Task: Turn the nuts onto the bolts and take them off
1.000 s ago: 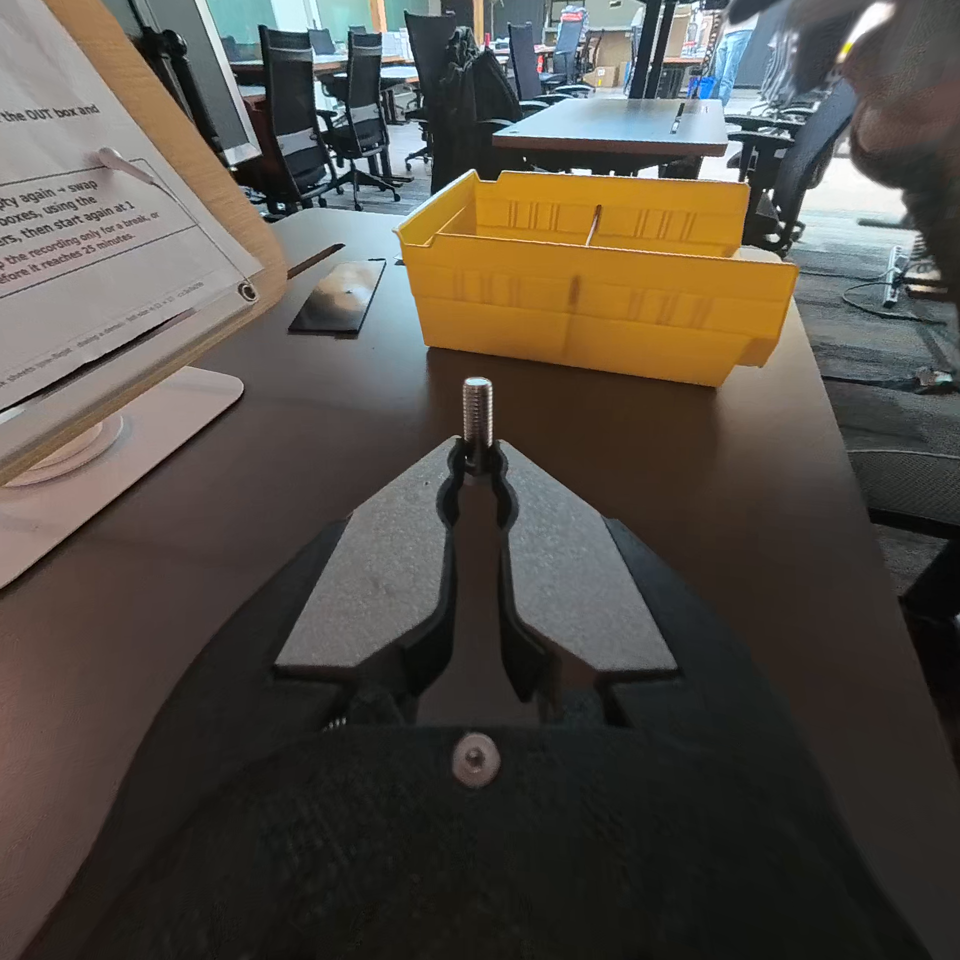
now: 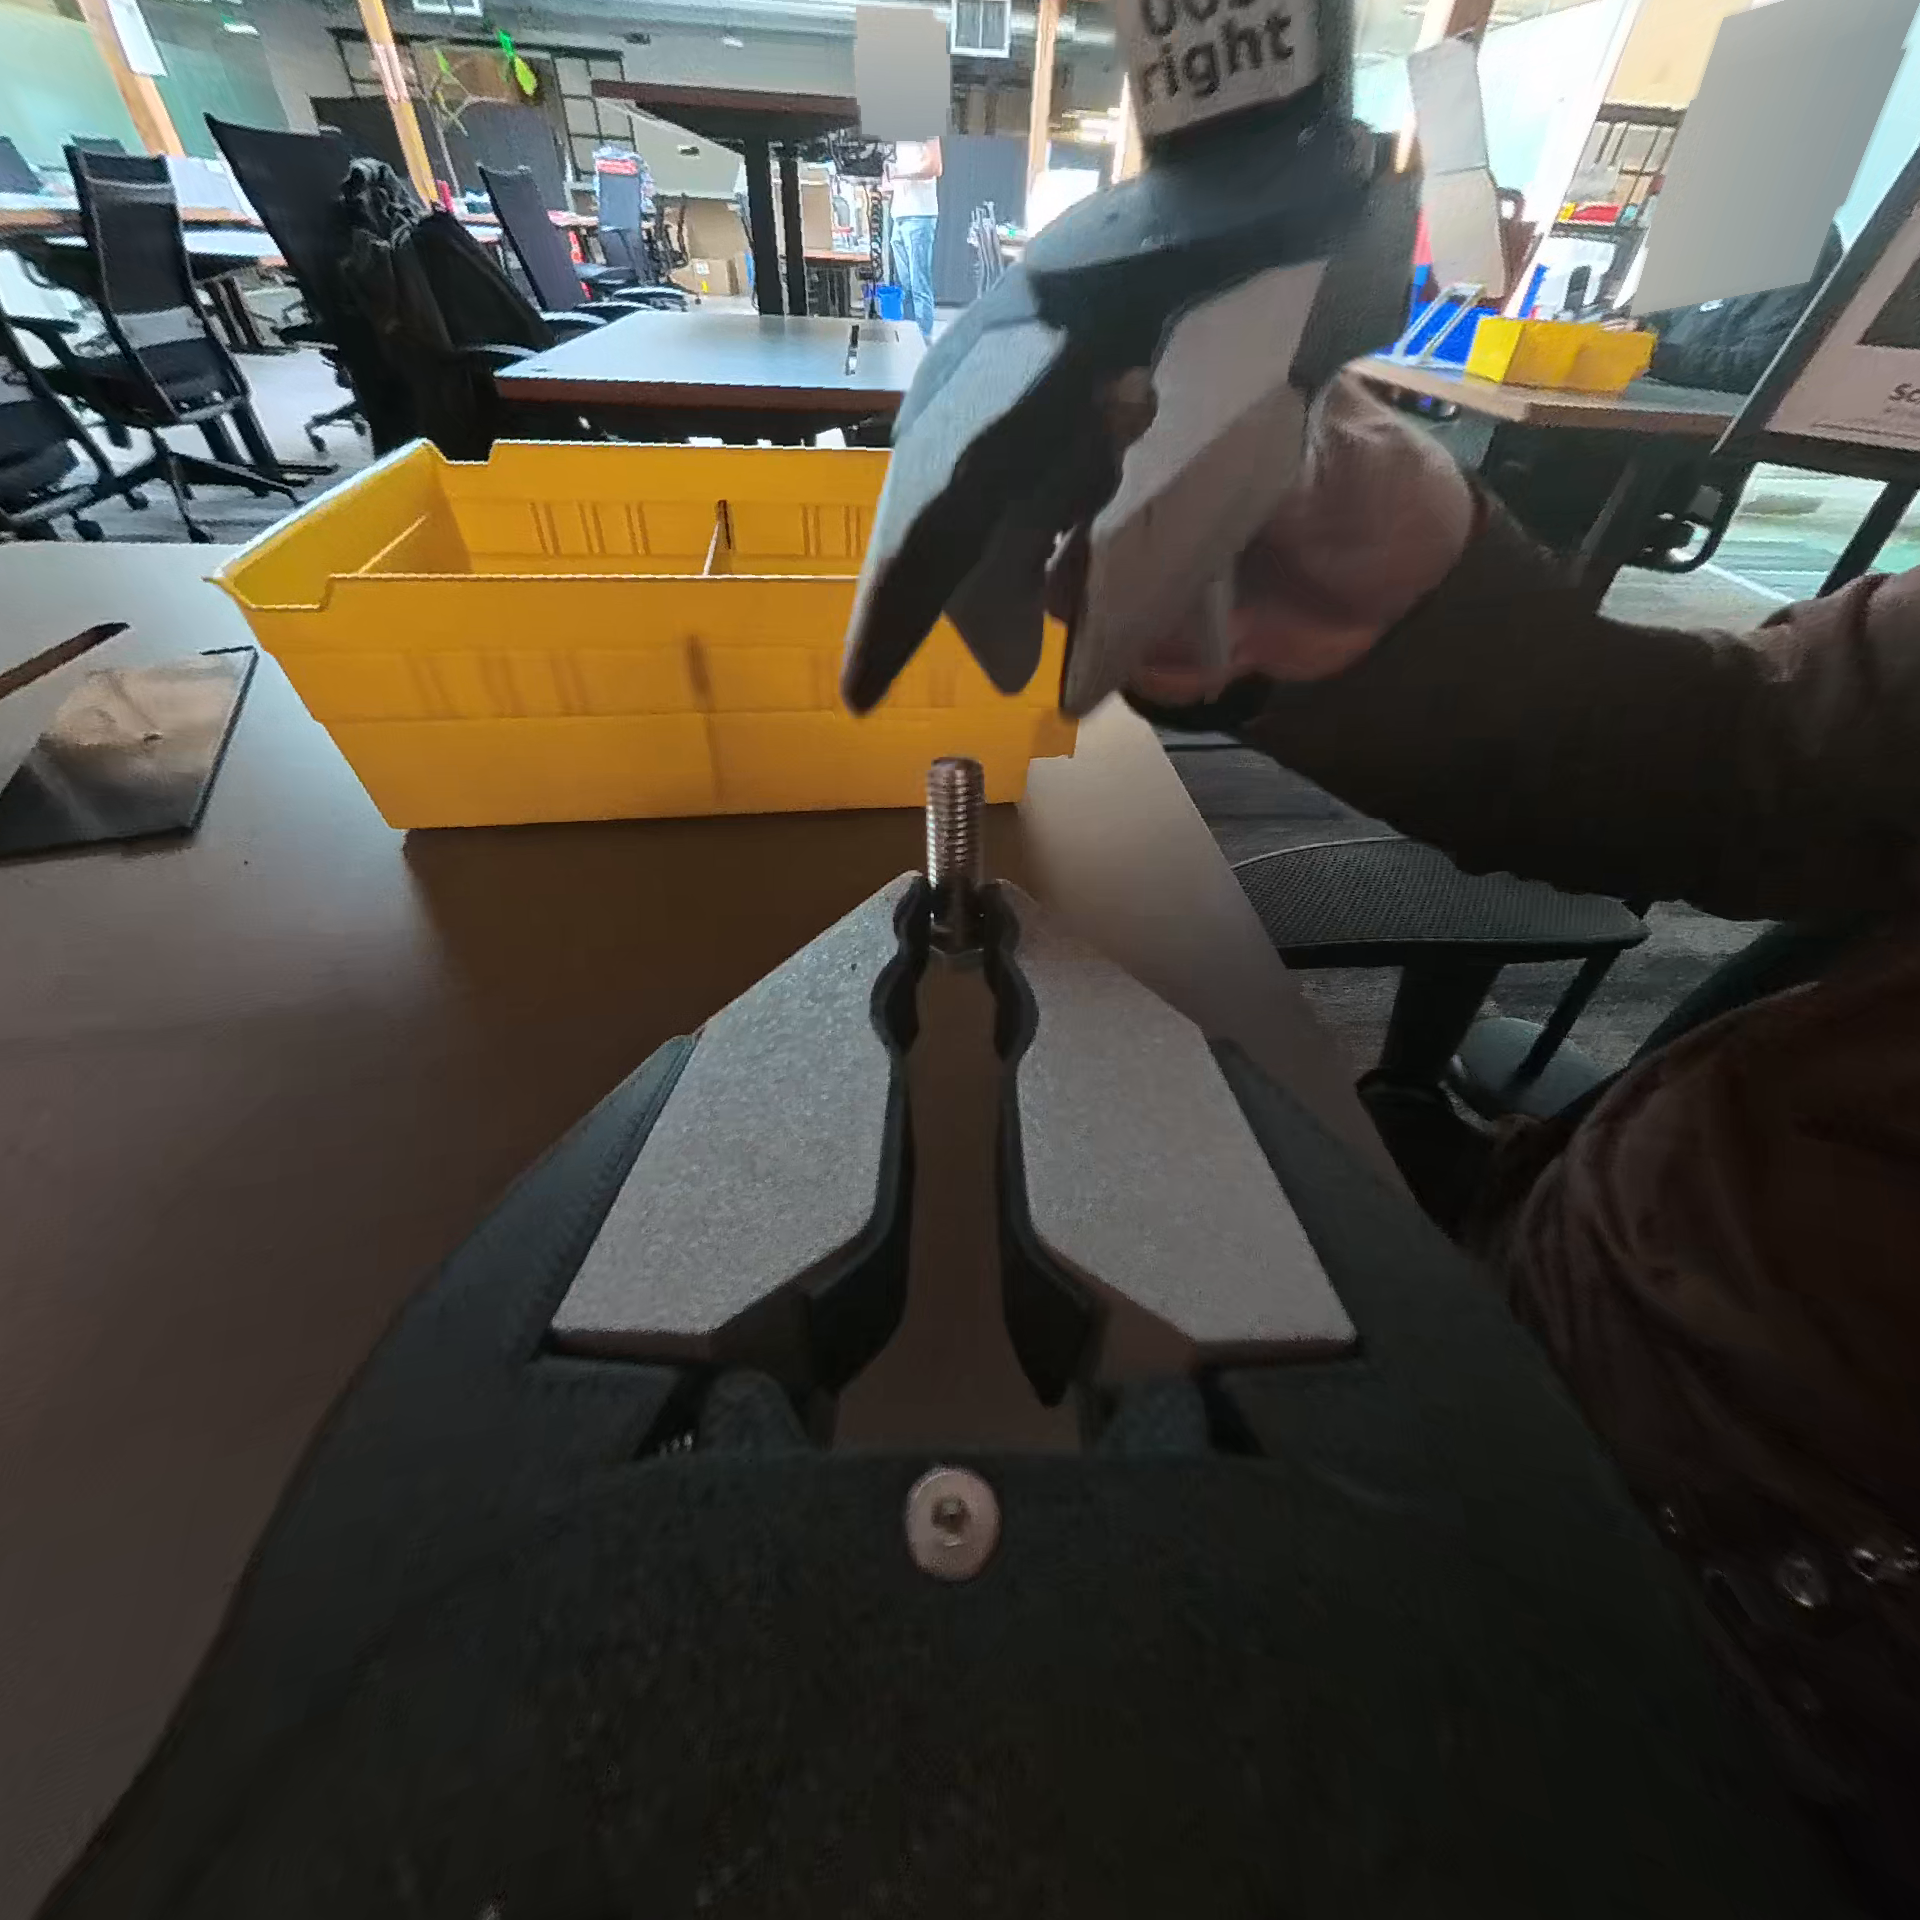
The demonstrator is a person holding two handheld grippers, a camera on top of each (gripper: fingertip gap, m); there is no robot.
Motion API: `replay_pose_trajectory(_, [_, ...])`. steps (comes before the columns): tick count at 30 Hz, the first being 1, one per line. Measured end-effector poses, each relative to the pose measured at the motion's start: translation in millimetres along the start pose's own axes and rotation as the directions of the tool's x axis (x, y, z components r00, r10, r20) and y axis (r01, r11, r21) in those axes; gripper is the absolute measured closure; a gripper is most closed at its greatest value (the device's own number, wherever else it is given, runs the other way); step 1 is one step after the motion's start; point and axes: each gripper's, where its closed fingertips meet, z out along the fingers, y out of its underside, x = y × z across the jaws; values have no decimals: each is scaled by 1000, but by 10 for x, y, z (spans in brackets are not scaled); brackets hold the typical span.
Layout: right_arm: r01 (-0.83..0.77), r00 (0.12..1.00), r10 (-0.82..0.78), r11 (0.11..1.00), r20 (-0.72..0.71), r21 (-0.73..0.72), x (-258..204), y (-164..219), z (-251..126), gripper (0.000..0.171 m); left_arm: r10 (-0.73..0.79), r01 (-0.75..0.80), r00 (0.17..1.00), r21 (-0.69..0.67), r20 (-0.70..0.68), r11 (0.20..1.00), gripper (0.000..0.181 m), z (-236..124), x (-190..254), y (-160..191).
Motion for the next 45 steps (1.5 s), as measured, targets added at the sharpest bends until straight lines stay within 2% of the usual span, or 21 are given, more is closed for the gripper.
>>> replay_pose_trajectory(2, [-19,1000,20,998,12,-67,19,101,144,148,17,-17,1000,8,16,1000,173,5,1,-22])
replay_pose_trajectory(5, [-28,999,29,996,16,-86,53,114,230,163,14,-14,998,-1,65,1000,173,4,-63,-20])
replay_pose_trajectory(10, [38,995,-50,991,-88,-125,236,52,162,164,-57,51,990,48,133,998,174,-62,-220,-93])
replay_pose_trajectory(14, [47,971,-68,994,-228,-99,574,-155,-149,164,-43,40,972,18,233,999,181,-171,-388,-54])
replay_pose_trajectory(17, [73,886,-125,988,-447,-133,1167,-334,-586,165,-107,113,960,-9,259,994,181,-175,-486,43])
replay_pose_trajectory(19, [18,815,-128,980,-565,-197,1675,-331,-882,165,-136,149,955,-29,262,988,181,-157,-517,117])
replay_pose_trajectory(23, [-183,764,-74,928,-641,-325,2448,49,-1108,165,-152,176,950,-64,274,982,181,-138,-559,215])
replay_pose_trajectory(26, [-264,777,-59,873,-627,-409,2671,424,-1020,163,-166,190,947,-66,274,979,181,-141,-575,236])
replay_pose_trajectory(29, [-289,769,-54,859,-636,-422,2713,530,-1022,158,-176,201,946,-67,273,977,181,-143,-582,246])
replay_pose_trajectory(36, [-176,812,-20,944,-584,-278,2260,250,-1130,146,-154,196,941,-116,302,974,168,-98,-604,334])
replay_pose_trajectory(38, [-136,824,-30,959,-565,-248,2075,229,-1171,146,-116,175,935,-153,334,973,163,-97,-639,388])
replay_pose_trajectory(41, [-88,849,-12,982,-529,-164,1789,190,-1242,137,23,82,913,-239,407,968,155,-133,-677,429])
replay_pose_trajectory(43, [-70,884,11,992,-468,-109,1565,184,-1269,129,75,44,890,-247,450,968,151,-171,-621,355])
replay_pose_trajectory(45, [-52,904,18,996,-426,-68,1381,195,-1324,117,84,13,876,-197,475,980,149,-281,-434,121])
